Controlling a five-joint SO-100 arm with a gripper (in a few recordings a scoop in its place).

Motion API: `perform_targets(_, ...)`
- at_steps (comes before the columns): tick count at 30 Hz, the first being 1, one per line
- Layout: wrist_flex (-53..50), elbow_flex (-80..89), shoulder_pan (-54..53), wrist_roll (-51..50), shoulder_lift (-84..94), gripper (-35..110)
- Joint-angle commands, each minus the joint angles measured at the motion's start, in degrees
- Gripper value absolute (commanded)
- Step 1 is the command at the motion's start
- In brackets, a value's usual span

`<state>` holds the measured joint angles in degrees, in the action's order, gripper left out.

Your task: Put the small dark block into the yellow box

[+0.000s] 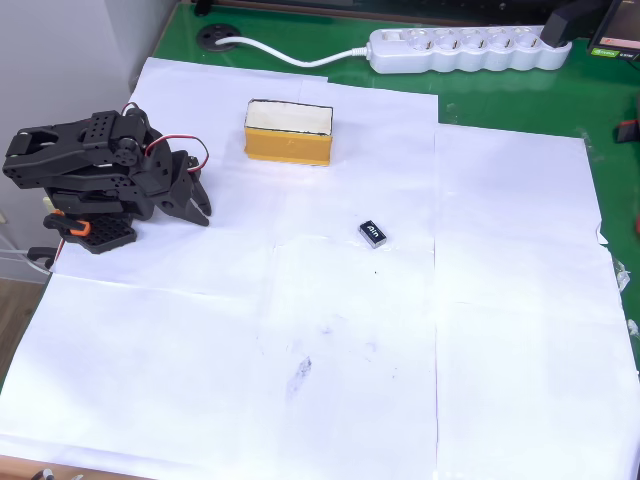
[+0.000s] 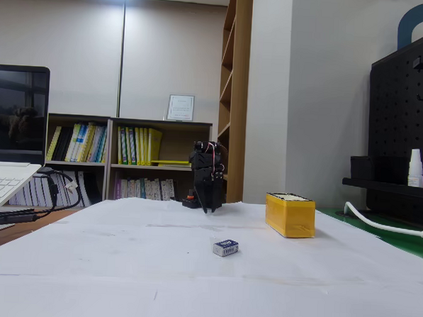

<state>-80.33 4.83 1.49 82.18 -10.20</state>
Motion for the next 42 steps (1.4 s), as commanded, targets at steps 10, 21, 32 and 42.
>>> perform_targets(10,-4.6,1.1,0.0,-0.7,-0.7,0)
perform_targets(21,-4.6,1.1,0.0,-0.7,-0.7,0)
perform_targets(32,-4.6,1.1,2.0,-0.7,-0.7,0)
perform_targets(42,4.0,4.0,1.7,-1.3,10.6,1)
